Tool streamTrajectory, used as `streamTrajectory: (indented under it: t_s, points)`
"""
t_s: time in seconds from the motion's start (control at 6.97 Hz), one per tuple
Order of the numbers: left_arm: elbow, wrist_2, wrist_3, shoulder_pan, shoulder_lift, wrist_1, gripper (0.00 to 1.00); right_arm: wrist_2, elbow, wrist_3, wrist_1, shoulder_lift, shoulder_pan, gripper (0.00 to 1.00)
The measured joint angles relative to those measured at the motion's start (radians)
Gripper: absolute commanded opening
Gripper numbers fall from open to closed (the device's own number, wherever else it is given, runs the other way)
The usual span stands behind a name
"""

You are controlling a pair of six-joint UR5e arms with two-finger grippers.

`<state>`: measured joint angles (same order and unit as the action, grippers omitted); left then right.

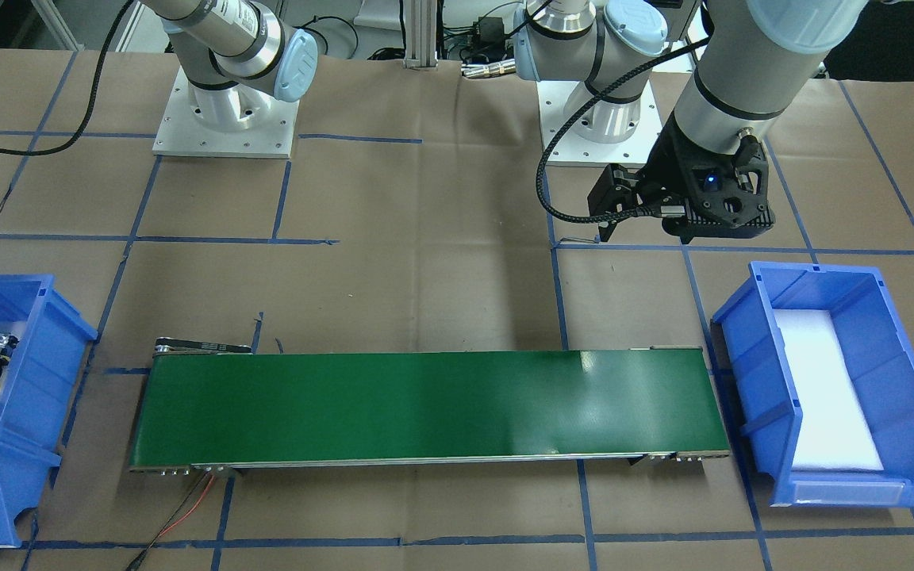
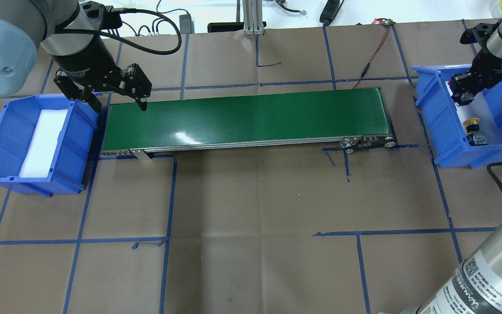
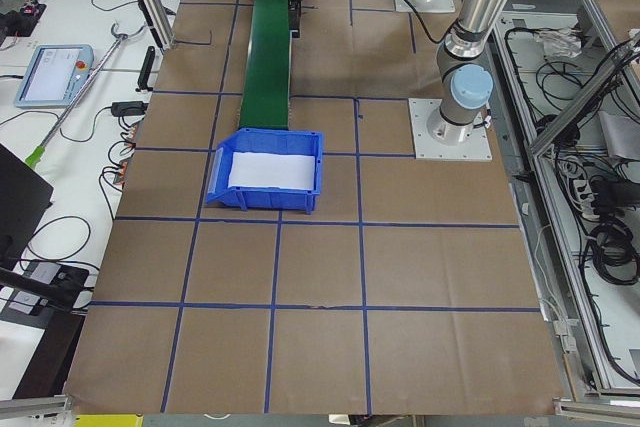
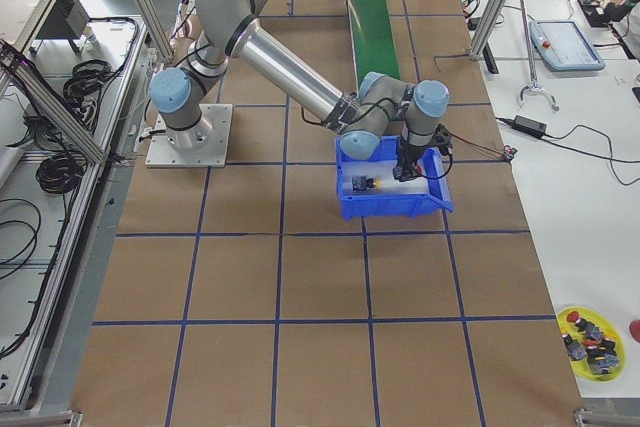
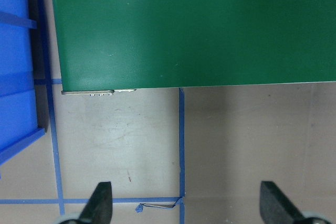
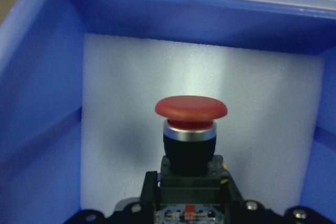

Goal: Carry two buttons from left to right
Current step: 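Lower the red button into the blue bin beside the yellow one and release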

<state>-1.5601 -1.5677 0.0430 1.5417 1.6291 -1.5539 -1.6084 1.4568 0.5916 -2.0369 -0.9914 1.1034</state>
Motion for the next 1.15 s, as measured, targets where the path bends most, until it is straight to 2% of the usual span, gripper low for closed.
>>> streamTrajectory:
  t_s: [0.14,0.29,0.86,1.15]
  points:
    - [0.000,0.000,0.000,0.000,0.000,0.000,1.00,-0.001,0.000,0.000,0.000,0.009,0.000,0.72]
    - [0.000,0.000,0.000,0.000,0.000,0.000,1.00,0.000,0.000,0.000,0.000,0.014,0.000,0.99]
    - [0.000,0.000,0.000,0.000,0.000,0.000,1.00,0.008,-0.007,-0.004,0.006,0.010,0.000,0.99]
    - [0.001,0.000,0.000,0.000,0.000,0.000,1.00,0.004,-0.021,-0.007,0.014,-0.035,0.001,1.00]
